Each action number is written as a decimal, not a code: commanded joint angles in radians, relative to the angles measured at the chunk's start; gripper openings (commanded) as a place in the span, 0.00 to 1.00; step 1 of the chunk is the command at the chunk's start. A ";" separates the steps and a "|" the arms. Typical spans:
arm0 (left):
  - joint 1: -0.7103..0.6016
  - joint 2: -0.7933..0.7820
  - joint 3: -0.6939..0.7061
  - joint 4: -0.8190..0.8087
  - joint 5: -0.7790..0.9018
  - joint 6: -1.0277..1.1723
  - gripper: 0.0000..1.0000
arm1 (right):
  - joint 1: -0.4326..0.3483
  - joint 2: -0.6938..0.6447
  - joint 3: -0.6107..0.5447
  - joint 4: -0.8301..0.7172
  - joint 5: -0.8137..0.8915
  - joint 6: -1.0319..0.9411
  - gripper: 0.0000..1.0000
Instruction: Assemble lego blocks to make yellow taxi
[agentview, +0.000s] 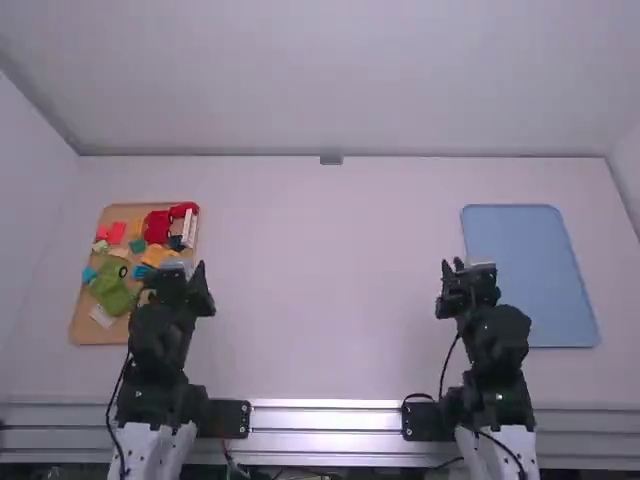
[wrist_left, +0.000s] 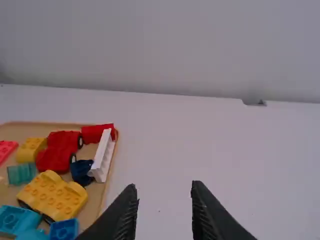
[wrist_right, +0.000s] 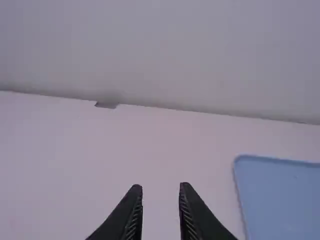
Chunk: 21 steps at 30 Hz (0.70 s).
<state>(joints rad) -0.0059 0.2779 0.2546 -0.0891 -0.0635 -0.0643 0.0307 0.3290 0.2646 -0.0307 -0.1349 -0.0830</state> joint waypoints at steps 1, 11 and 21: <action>-0.009 0.050 0.069 -0.005 -0.029 -0.027 0.33 | 0.013 0.063 0.085 -0.005 -0.051 -0.029 0.23; -0.011 0.258 0.267 -0.077 -0.188 -0.144 0.53 | 0.060 0.336 0.319 -0.042 -0.183 -0.124 0.39; 0.045 0.443 0.447 -0.202 -0.274 -0.240 0.72 | 0.110 0.609 0.553 -0.006 -0.265 -0.161 0.55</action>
<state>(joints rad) 0.0227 0.7059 0.6598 -0.2878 -0.2924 -0.2665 0.1291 0.8997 0.7570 -0.0437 -0.3721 -0.2276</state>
